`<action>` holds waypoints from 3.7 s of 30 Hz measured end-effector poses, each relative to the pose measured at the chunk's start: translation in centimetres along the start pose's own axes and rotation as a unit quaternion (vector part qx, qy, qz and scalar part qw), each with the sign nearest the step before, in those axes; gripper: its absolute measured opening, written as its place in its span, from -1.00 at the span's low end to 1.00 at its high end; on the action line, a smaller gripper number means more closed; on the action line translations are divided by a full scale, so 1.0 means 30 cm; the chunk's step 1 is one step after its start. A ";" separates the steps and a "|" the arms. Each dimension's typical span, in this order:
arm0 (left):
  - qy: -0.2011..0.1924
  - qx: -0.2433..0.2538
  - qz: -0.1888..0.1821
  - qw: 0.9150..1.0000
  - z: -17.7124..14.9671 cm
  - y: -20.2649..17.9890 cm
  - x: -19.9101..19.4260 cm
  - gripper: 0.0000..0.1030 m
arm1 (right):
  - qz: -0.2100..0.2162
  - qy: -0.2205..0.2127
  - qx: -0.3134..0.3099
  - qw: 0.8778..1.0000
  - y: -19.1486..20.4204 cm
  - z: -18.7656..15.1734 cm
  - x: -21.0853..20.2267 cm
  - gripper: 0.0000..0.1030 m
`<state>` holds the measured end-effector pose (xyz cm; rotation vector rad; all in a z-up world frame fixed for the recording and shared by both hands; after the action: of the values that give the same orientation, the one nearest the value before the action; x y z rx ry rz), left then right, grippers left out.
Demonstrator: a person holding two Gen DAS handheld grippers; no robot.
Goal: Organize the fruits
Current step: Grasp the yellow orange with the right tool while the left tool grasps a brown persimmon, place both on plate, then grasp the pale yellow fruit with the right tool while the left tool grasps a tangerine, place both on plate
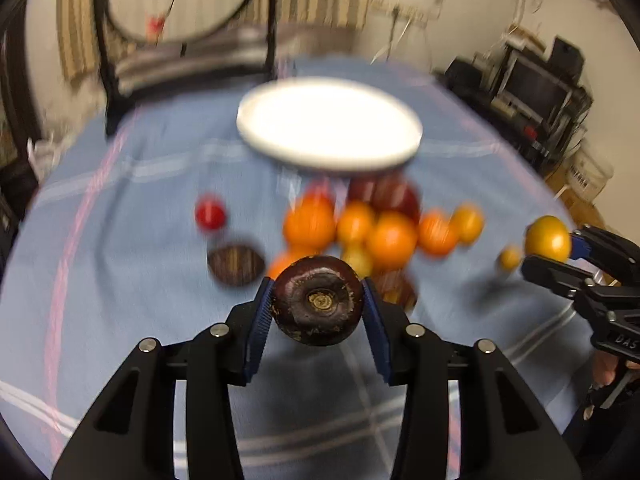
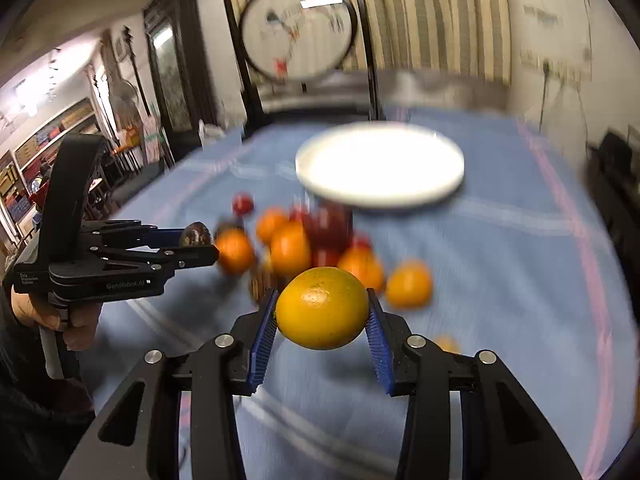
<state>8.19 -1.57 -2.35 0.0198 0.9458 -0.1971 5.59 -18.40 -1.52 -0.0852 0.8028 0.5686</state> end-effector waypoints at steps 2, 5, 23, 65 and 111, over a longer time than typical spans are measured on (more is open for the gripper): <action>-0.025 0.001 -0.001 1.000 0.118 -0.003 -0.015 -0.17 | -0.019 -0.026 -0.016 0.999 -0.006 0.103 -0.013 -0.17; -0.042 -0.004 0.005 0.999 0.268 0.001 0.031 -0.17 | -0.030 -0.040 -0.021 0.999 -0.032 0.233 0.041 -0.17; 0.042 -0.046 0.009 0.998 0.448 0.037 0.486 0.74 | -0.050 0.066 0.058 0.995 -0.202 0.295 0.498 0.00; 0.047 -0.045 0.055 0.996 -0.139 0.135 0.151 0.90 | -0.039 0.073 0.061 0.995 -0.105 -0.170 0.140 -0.46; 0.061 -0.030 -0.004 0.998 0.500 -0.007 0.517 -0.07 | -0.043 0.043 0.092 0.994 -0.274 0.310 0.483 -0.25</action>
<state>29.03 -5.79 -6.06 -0.0275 1.0733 -0.1768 23.94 -16.24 -6.30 0.0256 0.9280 0.4094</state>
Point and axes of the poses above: each gripper's, at about its wrist camera, not at the fingertips, and x roughly the way its jaws point, y to its left, z to its top, the point moved 6 cm from there along x, roughly the way its jaws point, and after that the axes turned 5 degrees about y, right-handed, at the moved point
